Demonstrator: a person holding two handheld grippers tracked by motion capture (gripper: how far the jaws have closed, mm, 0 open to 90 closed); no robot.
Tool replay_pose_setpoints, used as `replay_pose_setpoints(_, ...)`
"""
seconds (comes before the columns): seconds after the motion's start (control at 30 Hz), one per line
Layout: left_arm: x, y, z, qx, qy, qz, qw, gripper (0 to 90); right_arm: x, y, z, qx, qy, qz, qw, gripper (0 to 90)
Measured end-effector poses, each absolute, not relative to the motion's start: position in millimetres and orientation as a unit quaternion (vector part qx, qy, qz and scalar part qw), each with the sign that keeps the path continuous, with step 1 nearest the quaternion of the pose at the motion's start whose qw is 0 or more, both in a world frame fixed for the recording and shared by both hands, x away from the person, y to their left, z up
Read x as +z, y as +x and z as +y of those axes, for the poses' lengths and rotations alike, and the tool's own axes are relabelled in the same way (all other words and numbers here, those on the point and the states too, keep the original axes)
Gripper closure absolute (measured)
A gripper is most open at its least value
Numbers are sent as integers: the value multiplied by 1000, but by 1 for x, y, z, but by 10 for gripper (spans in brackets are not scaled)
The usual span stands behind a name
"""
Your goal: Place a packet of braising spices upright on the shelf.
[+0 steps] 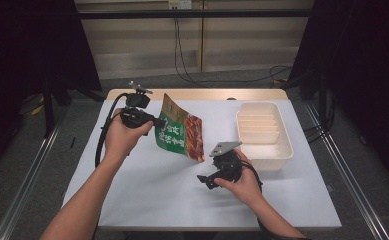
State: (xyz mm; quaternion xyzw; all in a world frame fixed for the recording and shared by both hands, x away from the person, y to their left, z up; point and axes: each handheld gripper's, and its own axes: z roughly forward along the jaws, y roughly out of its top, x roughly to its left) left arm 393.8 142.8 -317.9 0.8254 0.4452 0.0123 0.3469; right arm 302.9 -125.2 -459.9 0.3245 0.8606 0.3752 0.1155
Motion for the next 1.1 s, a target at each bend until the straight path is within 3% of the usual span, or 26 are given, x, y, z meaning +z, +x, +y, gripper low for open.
replay_pose_setpoints(0.5,-290,401,125,-6,862,401,311,900,-448,311,-137,397,324,854,95,33)
replay_pose_setpoints(0.67,-281,400,117,-5,868,392,305,900,-437,314,-138,385,307,863,108,33)
replay_pose_setpoints(1.1,-261,397,106,-3,898,343,275,900,-388,339,-138,389,264,877,97,37)
